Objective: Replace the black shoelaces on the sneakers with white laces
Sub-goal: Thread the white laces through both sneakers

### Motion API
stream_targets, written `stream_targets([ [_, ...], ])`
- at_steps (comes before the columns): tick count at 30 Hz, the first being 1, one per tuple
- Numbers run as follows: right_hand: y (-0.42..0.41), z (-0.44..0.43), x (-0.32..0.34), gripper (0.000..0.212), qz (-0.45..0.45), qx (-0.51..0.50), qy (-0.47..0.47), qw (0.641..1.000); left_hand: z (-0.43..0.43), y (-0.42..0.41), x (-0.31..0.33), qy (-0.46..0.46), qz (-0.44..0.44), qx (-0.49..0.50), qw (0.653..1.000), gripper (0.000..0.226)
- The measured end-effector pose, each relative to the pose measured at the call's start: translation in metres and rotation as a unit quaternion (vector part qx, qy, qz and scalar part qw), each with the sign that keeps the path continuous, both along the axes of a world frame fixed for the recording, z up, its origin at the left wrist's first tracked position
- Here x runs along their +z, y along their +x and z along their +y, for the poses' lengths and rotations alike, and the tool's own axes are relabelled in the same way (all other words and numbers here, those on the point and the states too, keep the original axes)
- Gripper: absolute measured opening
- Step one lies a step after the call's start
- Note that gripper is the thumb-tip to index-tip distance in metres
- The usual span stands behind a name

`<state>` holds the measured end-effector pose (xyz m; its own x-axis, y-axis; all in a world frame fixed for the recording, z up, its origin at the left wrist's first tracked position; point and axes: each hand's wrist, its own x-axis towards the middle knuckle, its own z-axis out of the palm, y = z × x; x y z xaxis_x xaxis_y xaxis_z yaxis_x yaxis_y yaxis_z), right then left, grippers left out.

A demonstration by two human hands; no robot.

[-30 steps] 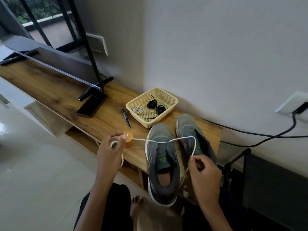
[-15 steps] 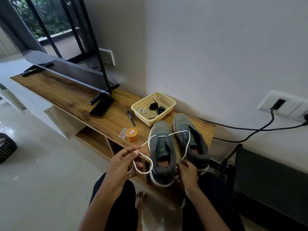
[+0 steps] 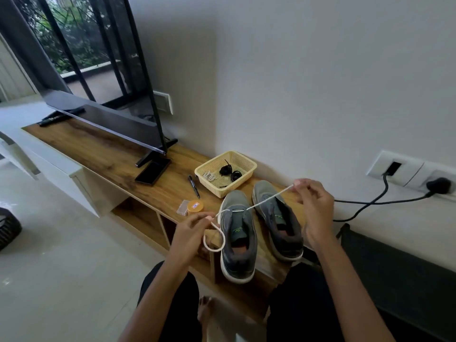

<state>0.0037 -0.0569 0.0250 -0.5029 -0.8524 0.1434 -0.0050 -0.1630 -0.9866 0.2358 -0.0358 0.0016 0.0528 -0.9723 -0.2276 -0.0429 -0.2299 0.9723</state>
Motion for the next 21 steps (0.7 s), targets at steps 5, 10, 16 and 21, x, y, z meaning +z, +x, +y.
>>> stream_targets([
  [5, -0.005, -0.028, -0.007, 0.024, -0.162, 0.174, 0.03, 0.971, -0.048, -0.033, -0.032, -0.069, -0.166, -0.055, 0.982, 0.017],
  [10, 0.012, -0.077, -0.049, 0.031, 0.241, 0.181, 0.19, 0.934, -0.099, -0.058, -0.063, -0.067, -0.32, -0.092, 0.94, 0.023],
  [16, 0.031, -0.116, -0.084, 0.017, 0.666, 0.207, 0.207, 0.686, -0.126, -0.069, -0.083, -0.072, -0.444, -0.132, 0.883, 0.031],
  [21, 0.038, -0.123, -0.089, 0.02, 0.74, 0.223, 0.212, 0.599, -0.133, -0.075, -0.09, -0.077, -0.497, -0.17, 0.847, 0.03],
])
